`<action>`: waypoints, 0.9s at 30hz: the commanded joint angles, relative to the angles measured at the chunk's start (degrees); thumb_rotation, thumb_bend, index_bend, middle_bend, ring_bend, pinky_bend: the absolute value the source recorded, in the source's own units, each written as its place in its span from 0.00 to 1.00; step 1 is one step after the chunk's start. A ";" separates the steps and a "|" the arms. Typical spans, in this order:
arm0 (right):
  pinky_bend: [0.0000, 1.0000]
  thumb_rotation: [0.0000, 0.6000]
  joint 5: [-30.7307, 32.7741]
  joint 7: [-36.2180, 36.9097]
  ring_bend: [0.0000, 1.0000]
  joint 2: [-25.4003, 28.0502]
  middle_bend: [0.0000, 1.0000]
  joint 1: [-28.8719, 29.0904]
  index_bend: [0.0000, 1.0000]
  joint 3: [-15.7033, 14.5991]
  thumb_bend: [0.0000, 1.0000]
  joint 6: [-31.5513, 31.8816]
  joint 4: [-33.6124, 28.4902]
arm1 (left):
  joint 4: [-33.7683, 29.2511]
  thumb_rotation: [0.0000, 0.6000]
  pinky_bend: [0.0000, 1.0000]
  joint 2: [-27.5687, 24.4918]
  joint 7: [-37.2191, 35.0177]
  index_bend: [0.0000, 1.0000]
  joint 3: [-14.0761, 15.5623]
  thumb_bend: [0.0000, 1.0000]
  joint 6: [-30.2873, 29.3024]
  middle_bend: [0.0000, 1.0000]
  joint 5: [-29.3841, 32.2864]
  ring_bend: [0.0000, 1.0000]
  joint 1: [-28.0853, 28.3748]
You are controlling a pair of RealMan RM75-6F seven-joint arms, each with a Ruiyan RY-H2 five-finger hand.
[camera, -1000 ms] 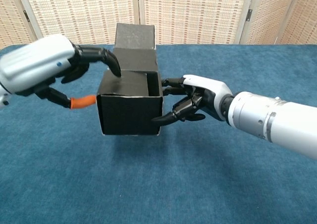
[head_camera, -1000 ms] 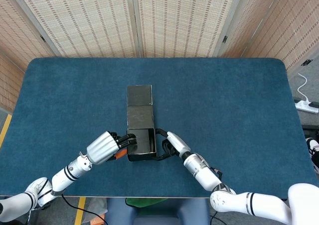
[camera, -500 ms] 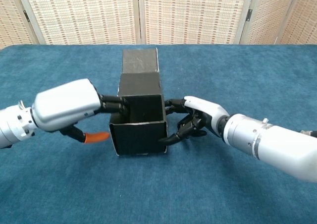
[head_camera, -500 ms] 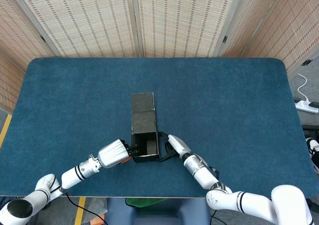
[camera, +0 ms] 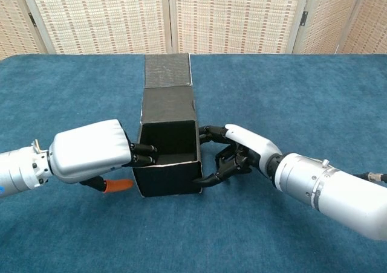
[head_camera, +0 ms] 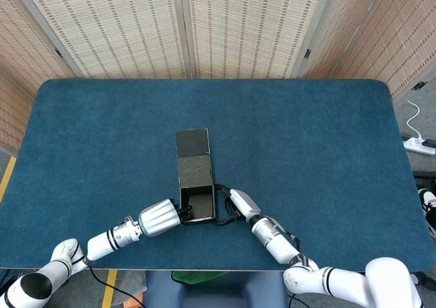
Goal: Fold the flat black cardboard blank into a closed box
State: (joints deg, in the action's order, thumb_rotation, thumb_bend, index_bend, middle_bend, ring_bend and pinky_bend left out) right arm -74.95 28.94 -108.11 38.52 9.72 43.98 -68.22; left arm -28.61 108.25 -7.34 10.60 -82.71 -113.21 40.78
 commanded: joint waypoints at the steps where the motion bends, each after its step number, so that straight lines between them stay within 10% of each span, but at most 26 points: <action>1: 1.00 1.00 -0.14 0.13 0.75 -0.09 0.58 -0.15 0.53 -0.04 0.33 0.29 0.02 | -0.05 1.00 0.89 -0.08 -0.27 0.60 0.15 0.36 -0.97 0.53 0.31 0.86 -0.13; 18: 1.00 1.00 1.18 -0.50 0.75 -2.41 0.54 1.89 0.53 4.63 0.33 2.29 1.23 | -10.22 1.00 0.90 -6.08 -4.89 0.14 -3.55 0.31 -6.39 0.25 6.59 0.82 -2.06; 27: 1.00 1.00 4.86 -2.79 0.72 -8.32 0.33 6.76 0.25 9.16 0.29 0.04 9.53 | -25.77 1.00 0.92 -13.66 -15.39 0.11 -5.93 0.31 -1.89 0.21 13.74 0.80 -3.90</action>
State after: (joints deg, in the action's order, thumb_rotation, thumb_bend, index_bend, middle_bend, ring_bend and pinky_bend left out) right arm -70.92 26.71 -115.24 44.23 18.08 44.78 -60.06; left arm -49.92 97.48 -19.13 5.53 -86.77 -102.06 37.66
